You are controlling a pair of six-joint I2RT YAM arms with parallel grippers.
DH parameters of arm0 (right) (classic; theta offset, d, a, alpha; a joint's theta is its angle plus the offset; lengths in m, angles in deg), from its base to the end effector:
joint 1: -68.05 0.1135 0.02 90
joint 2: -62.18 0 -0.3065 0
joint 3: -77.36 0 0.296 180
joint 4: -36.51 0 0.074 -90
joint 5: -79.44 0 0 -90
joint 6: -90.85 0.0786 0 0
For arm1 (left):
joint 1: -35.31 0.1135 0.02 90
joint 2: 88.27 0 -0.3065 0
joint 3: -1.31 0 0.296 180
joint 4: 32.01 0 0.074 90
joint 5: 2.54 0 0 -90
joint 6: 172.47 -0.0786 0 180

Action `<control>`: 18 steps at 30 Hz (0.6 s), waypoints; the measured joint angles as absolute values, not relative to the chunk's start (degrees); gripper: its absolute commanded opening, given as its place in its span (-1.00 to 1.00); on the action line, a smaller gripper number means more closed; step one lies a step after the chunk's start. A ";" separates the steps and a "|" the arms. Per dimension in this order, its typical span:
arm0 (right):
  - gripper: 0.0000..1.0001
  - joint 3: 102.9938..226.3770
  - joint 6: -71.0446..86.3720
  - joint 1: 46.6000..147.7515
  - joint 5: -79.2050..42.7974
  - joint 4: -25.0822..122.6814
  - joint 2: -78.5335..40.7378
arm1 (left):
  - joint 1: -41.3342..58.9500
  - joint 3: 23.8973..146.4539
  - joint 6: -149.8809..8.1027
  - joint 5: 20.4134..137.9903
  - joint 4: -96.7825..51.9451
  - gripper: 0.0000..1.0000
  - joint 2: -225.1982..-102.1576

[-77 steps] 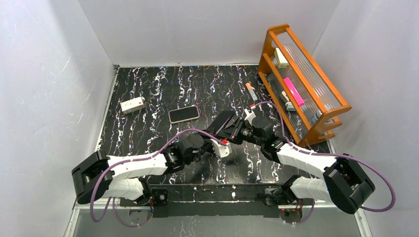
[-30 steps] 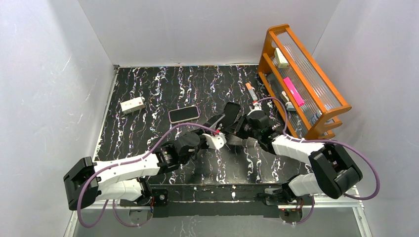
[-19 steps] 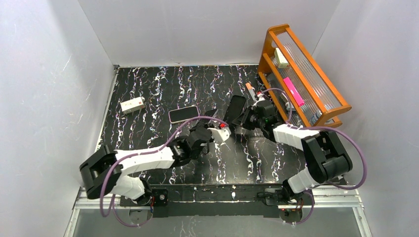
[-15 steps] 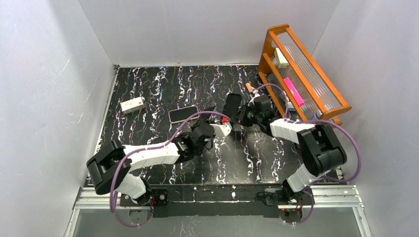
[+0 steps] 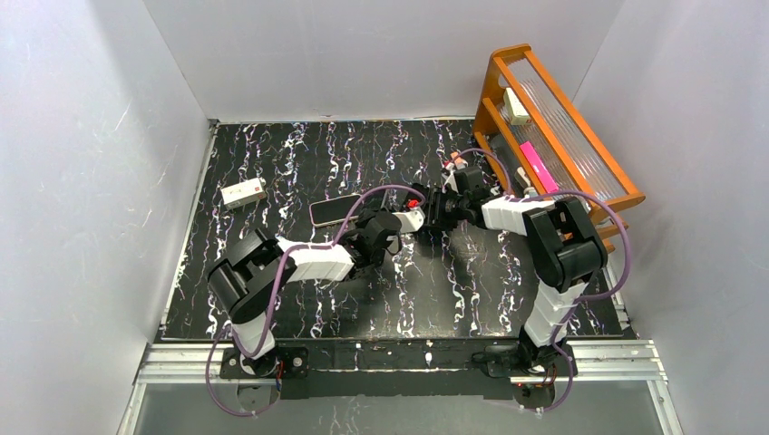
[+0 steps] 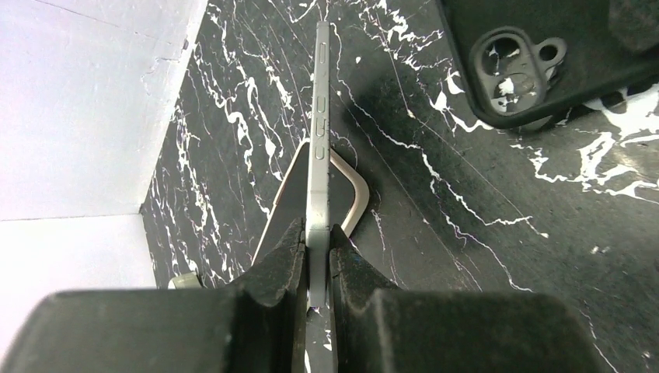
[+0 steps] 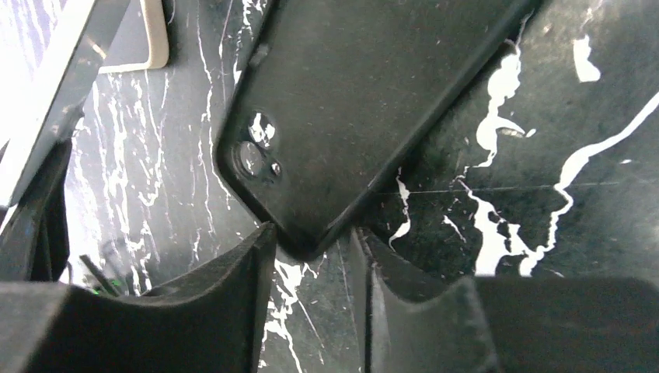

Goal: Take the phone out of the phone case
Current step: Place the phone case at the center of the board.

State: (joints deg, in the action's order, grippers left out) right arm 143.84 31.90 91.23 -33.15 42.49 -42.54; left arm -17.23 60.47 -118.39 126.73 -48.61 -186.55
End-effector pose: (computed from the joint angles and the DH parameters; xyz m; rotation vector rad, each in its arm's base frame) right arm 0.3884 0.1991 0.1245 -0.0380 2.4589 0.9072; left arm 0.2939 -0.3018 0.1784 0.9733 1.6310 0.4739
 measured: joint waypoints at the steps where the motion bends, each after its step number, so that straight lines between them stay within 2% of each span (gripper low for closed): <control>1: 0.23 143.88 31.72 91.10 -33.57 42.73 -42.52 | -16.94 60.47 -118.41 126.66 -49.00 -1.00 -187.12; 5: 0.56 144.10 29.56 90.99 -32.80 43.95 -40.77 | -16.02 61.04 -118.76 125.70 -50.51 -1.00 -188.39; 8: 0.70 143.31 28.25 90.97 -31.56 45.29 -38.33 | -15.54 61.52 -119.57 123.65 -51.47 -1.00 -188.47; 18: 0.76 137.96 25.62 90.86 -26.03 46.71 -27.11 | -13.93 63.81 -123.99 117.35 -54.27 -1.00 -193.09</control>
